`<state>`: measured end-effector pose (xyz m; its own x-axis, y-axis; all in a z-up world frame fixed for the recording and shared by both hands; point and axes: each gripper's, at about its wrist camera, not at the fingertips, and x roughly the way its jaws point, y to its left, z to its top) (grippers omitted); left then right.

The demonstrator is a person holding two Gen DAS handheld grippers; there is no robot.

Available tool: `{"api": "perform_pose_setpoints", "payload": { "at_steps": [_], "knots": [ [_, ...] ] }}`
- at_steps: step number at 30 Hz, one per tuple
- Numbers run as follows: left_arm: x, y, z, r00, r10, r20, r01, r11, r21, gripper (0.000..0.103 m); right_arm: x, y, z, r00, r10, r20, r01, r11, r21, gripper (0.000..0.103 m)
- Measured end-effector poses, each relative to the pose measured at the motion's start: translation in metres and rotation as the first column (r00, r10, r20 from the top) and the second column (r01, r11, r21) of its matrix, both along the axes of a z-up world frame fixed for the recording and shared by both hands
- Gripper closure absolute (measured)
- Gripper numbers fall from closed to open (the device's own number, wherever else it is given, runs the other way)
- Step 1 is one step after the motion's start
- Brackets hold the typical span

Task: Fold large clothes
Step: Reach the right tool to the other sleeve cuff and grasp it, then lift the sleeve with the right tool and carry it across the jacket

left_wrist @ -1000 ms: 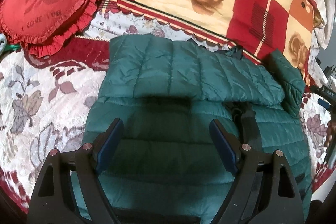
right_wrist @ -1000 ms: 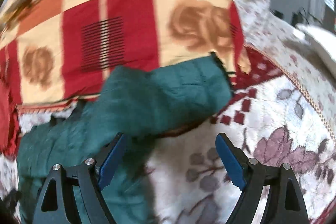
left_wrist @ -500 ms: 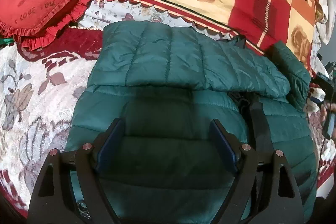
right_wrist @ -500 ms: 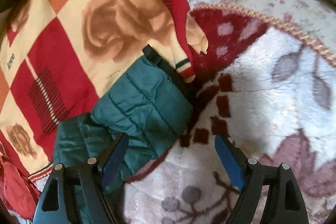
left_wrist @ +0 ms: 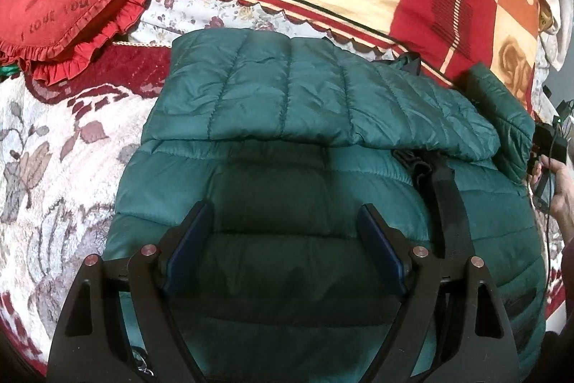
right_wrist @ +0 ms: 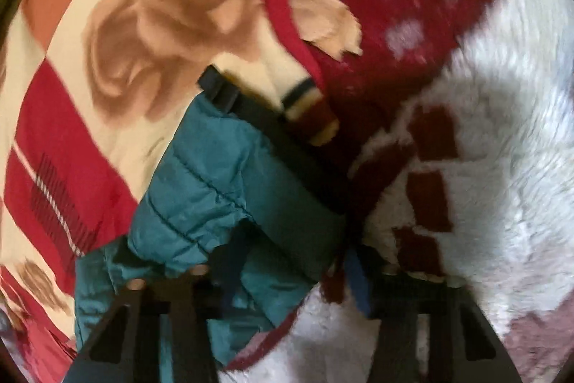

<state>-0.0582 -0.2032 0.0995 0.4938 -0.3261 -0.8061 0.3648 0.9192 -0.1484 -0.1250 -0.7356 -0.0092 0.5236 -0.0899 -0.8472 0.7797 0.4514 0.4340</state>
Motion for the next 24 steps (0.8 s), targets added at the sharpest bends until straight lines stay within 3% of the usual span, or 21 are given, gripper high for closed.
{"api": "perform_pose_setpoints", "payload": {
  "at_steps": [2, 5, 10, 14, 24],
  "knots": [
    [0.000, -0.001, 0.000, 1.000, 0.001, -0.001, -0.001, 1.000, -0.003, 0.019, -0.004, -0.003, 0.004, 1.000, 0.000, 0.027, 0.000, 1.000, 0.005, 0.081],
    [-0.001, -0.002, 0.000, 1.000, 0.002, 0.006, -0.002, 1.000, 0.005, 0.019, -0.007, -0.004, 0.019, 0.998, 0.040, 0.044, -0.038, 0.999, -0.030, 0.089],
    [-0.002, 0.001, 0.001, 1.000, 0.008, 0.010, -0.008, 1.000, -0.002, 0.019, -0.024, 0.000, 0.065, 0.988, 0.086, 0.126, -0.077, 0.994, -0.075, 0.091],
    [-0.004, 0.005, 0.003, 1.000, 0.017, -0.005, -0.017, 1.000, -0.001, 0.019, -0.041, 0.009, 0.106, 0.977, 0.149, 0.152, -0.126, 0.981, -0.147, 0.092],
    [-0.024, 0.020, 0.030, 0.999, 0.041, 0.022, -0.040, 0.998, -0.046, 0.019, -0.065, 0.009, 0.179, 0.955, 0.195, 0.222, -0.146, 0.965, -0.219, 0.092]
  ]
}}
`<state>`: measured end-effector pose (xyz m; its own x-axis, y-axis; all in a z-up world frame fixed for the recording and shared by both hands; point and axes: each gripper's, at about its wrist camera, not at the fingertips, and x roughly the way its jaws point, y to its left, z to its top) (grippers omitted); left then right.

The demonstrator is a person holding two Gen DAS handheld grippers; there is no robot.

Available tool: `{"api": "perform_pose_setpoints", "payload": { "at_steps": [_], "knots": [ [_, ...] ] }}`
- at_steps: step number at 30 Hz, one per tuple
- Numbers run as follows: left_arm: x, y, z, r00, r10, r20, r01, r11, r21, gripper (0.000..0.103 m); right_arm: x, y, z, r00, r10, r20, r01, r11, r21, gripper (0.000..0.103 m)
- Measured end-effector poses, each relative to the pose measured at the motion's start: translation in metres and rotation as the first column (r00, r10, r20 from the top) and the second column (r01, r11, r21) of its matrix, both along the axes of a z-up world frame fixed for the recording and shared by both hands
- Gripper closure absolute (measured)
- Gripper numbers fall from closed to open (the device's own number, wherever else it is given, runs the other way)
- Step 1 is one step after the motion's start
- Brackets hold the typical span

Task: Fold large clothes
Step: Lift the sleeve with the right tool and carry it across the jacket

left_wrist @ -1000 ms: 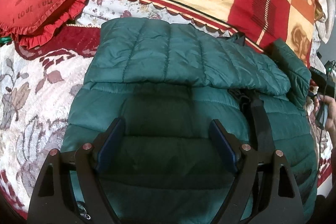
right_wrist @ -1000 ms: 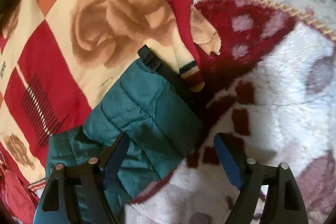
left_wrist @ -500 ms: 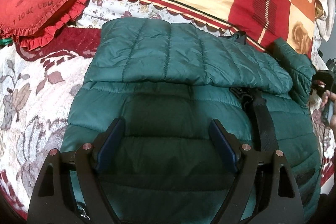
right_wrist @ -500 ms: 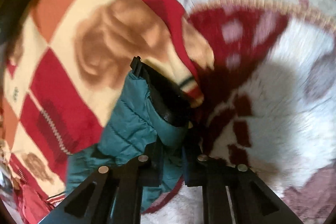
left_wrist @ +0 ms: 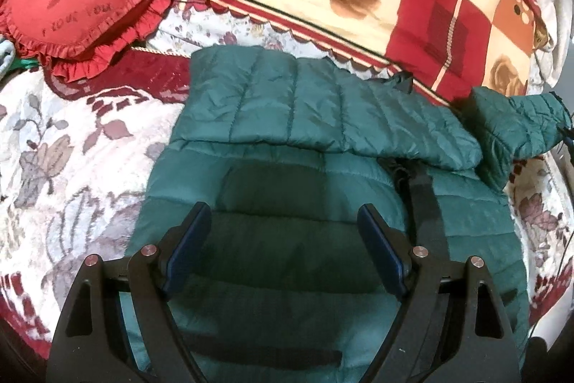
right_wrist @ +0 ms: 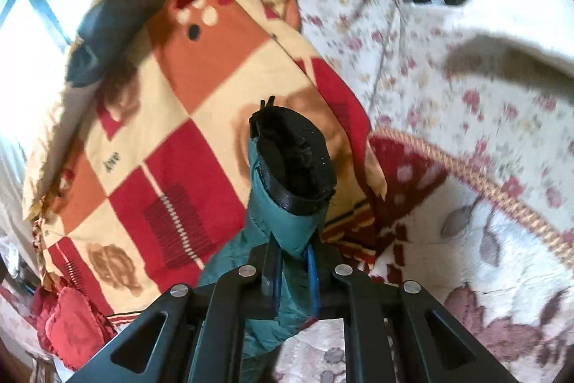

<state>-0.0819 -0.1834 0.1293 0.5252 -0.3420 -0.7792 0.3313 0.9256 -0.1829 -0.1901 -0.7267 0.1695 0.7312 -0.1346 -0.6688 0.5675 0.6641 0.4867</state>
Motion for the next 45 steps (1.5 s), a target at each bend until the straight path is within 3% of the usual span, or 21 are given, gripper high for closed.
{"api": "perform_pose_setpoints", "payload": {
  "at_steps": [13, 25, 31, 36, 45],
  "knots": [
    [-0.020, 0.011, 0.022, 1.000, -0.015, 0.015, 0.016, 1.000, -0.025, 0.019, 0.003, 0.030, 0.081, 0.994, 0.084, 0.071, -0.081, 0.996, -0.047, 0.092],
    [-0.020, 0.022, 0.035, 1.000, -0.004, 0.029, 0.005, 0.999, -0.041, 0.019, 0.048, 0.106, 0.118, 0.957, 0.280, 0.079, -0.273, 0.958, -0.084, 0.092],
    [-0.005, 0.012, 0.036, 1.000, 0.001, 0.019, -0.001, 1.000, -0.003, 0.019, 0.069, 0.150, 0.119, 0.923, 0.378, 0.073, -0.374, 0.925, -0.064, 0.092],
    [0.006, 0.011, 0.038, 0.999, 0.021, 0.030, -0.020, 1.000, -0.018, 0.019, 0.089, 0.199, 0.114, 0.876, 0.479, 0.052, -0.476, 0.877, -0.059, 0.092],
    [0.023, 0.036, 0.039, 0.996, 0.082, 0.023, -0.081, 0.996, -0.040, 0.019, 0.122, 0.274, 0.072, 0.796, 0.604, 0.024, -0.605, 0.796, 0.018, 0.092]
  ]
}}
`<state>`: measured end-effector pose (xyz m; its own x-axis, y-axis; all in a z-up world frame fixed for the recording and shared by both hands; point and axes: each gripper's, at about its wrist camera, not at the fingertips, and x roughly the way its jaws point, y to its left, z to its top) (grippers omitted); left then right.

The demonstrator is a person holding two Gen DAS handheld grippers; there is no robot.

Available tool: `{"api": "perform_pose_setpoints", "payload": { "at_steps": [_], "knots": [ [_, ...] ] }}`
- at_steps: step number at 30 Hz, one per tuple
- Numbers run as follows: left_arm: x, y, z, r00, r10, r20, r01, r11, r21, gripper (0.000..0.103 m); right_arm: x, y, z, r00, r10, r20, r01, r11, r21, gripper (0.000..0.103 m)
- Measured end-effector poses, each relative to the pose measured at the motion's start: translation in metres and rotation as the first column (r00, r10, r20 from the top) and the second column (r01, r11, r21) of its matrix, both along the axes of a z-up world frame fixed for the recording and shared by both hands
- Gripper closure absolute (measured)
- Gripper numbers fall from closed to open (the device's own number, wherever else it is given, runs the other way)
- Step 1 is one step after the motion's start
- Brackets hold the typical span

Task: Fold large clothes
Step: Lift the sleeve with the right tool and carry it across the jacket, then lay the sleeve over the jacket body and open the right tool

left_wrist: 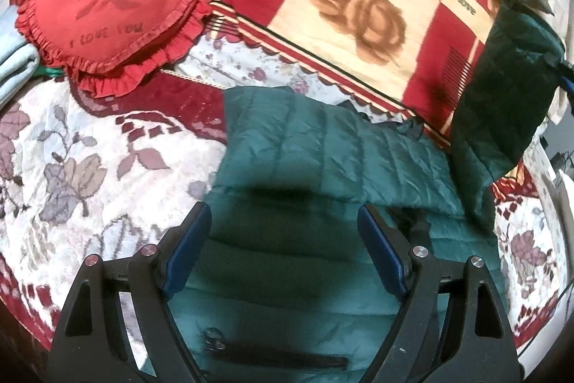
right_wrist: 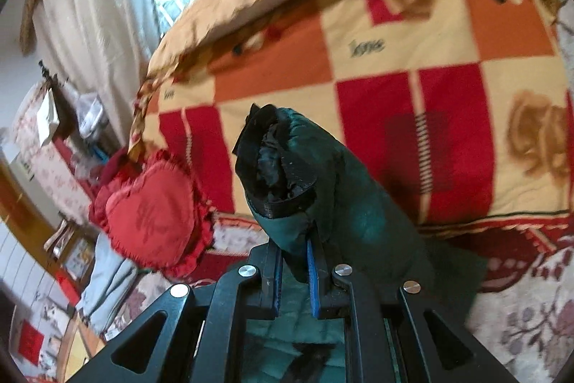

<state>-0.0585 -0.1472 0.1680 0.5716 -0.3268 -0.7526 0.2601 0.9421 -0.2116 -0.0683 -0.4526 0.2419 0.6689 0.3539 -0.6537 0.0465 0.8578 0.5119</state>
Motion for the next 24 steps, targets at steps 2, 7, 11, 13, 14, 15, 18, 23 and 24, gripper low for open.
{"api": "perform_pose_setpoints", "payload": {
  "at_steps": [2, 7, 11, 13, 14, 15, 18, 23, 24],
  "knots": [
    [0.002, 0.006, -0.002, 1.000, 0.013, -0.004, -0.013, 1.000, -0.002, 0.019, 0.004, 0.012, -0.011, 1.000, 0.025, -0.018, -0.024, 1.000, 0.020, 0.092],
    [0.006, 0.018, -0.007, 0.999, 0.041, -0.023, -0.041, 0.999, -0.019, 0.019, 0.014, 0.046, -0.034, 0.994, 0.092, -0.059, -0.089, 0.995, 0.042, 0.092],
    [0.007, 0.022, -0.010, 0.999, 0.046, -0.028, -0.047, 0.999, -0.025, 0.019, 0.024, 0.070, -0.057, 0.986, 0.131, -0.101, -0.124, 0.989, 0.077, 0.092],
    [0.007, 0.024, -0.011, 0.999, 0.045, -0.027, -0.046, 0.999, -0.027, 0.019, 0.029, 0.082, -0.070, 0.981, 0.147, -0.123, -0.136, 0.986, 0.094, 0.092],
    [0.007, 0.024, -0.011, 0.999, 0.045, -0.027, -0.046, 0.999, -0.027, 0.019, 0.031, 0.089, -0.077, 0.979, 0.155, -0.134, -0.142, 0.985, 0.101, 0.092],
    [0.007, 0.026, -0.012, 0.999, 0.046, -0.027, -0.046, 0.999, -0.027, 0.019, 0.032, 0.095, -0.083, 0.976, 0.164, -0.144, -0.149, 0.983, 0.107, 0.092],
    [0.008, 0.029, -0.014, 0.998, 0.048, -0.035, -0.049, 0.998, -0.030, 0.019, 0.035, 0.116, -0.105, 0.966, 0.188, -0.177, -0.166, 0.977, 0.133, 0.092],
    [0.010, 0.036, -0.019, 0.997, 0.063, -0.052, -0.065, 0.997, -0.041, 0.019, 0.040, 0.151, -0.135, 0.947, 0.236, -0.220, -0.203, 0.966, 0.160, 0.092],
    [0.011, 0.037, -0.020, 0.996, 0.065, -0.056, -0.067, 0.997, -0.042, 0.019, 0.040, 0.156, -0.140, 0.944, 0.242, -0.225, -0.209, 0.964, 0.163, 0.092]
  ]
}}
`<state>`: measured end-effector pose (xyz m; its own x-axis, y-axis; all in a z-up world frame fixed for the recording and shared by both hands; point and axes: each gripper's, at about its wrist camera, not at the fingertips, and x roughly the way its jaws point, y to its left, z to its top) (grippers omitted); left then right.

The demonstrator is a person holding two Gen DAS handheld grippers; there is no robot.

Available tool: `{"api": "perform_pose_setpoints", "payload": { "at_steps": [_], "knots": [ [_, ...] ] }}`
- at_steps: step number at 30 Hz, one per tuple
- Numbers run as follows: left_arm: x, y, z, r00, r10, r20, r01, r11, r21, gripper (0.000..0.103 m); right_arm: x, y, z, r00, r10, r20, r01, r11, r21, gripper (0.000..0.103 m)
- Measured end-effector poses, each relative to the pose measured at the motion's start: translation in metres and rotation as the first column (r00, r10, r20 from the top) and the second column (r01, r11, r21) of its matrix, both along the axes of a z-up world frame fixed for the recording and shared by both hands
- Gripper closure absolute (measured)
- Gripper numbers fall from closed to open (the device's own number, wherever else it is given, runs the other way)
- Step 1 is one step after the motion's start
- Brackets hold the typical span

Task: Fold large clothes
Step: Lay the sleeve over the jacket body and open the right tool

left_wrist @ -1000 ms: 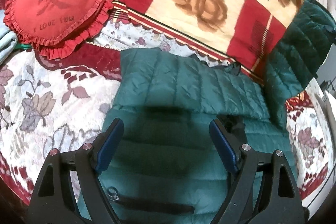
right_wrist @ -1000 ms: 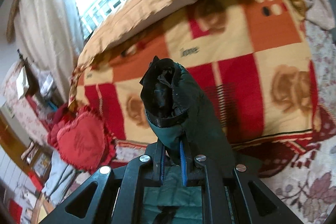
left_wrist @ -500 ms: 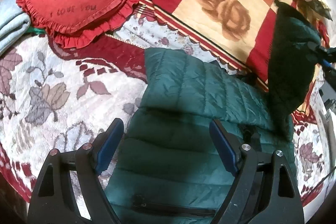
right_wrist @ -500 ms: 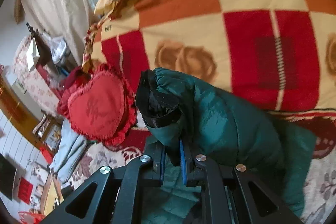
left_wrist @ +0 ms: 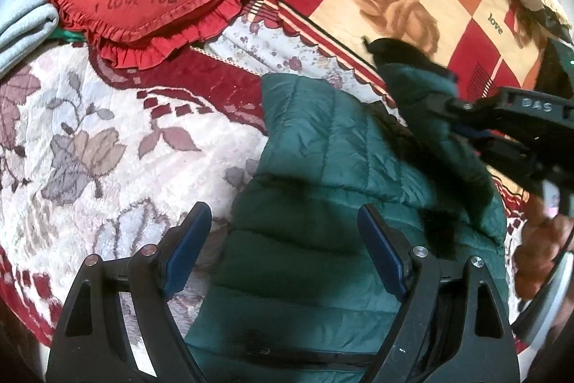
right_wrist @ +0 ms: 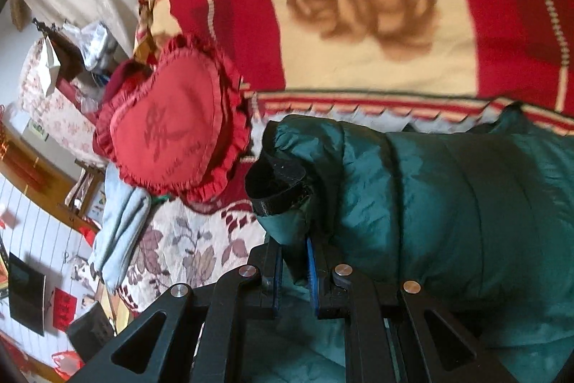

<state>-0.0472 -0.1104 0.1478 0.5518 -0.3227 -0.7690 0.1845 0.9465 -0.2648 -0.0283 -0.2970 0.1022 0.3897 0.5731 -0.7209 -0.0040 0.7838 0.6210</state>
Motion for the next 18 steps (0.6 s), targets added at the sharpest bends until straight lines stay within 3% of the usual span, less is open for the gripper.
{"api": "perform_pose_setpoints", "payload": {
  "at_steps": [18],
  "knots": [
    [0.007, 0.006, -0.016, 0.999, 0.008, -0.033, -0.009, 1.000, -0.009, 0.019, 0.009, 0.040, -0.068, 0.988, 0.085, -0.127, -0.091, 0.995, -0.035, 0.092]
  ]
}}
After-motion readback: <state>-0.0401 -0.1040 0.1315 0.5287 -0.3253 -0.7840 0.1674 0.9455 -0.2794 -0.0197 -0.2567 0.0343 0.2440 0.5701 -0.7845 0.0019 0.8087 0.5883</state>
